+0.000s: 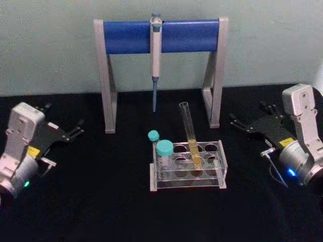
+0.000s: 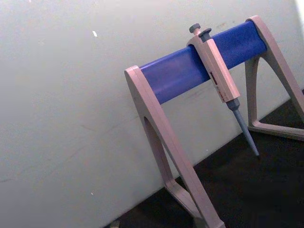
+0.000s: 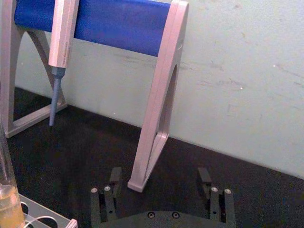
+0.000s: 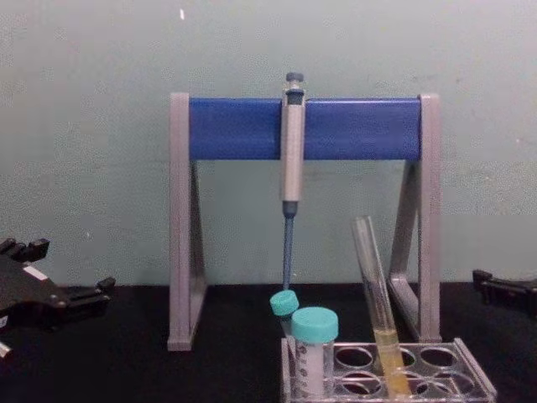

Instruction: Pick up the test tube from the test tube rack, shake it, then place it back into the test tube rack.

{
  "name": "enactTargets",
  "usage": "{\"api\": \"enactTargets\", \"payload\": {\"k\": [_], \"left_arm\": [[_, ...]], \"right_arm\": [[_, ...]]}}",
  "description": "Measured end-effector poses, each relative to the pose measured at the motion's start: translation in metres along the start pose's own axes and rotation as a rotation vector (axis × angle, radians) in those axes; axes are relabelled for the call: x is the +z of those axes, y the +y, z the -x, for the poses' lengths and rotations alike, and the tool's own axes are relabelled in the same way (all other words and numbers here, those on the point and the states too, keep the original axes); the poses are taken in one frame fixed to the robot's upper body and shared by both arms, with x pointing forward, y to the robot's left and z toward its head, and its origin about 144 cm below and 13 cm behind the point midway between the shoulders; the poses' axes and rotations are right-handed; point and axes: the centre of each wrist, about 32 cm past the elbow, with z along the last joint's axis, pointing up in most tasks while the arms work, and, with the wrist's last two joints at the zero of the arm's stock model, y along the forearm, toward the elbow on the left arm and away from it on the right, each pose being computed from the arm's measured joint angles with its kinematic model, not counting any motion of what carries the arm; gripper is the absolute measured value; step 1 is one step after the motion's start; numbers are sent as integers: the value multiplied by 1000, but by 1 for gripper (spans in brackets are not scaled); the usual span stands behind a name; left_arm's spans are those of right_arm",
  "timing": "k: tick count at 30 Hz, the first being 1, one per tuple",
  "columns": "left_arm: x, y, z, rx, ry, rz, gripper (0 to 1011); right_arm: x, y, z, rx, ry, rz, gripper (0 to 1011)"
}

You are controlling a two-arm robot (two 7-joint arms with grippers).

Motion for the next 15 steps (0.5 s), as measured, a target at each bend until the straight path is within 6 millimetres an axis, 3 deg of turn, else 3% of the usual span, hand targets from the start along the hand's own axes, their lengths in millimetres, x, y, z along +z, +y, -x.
{"api": "enactTargets", "payload": {"k": [15], "left_arm": [[0,0,0,0,0,0,1001]], "right_arm": [[0,0,0,0,0,0,1000]]}}
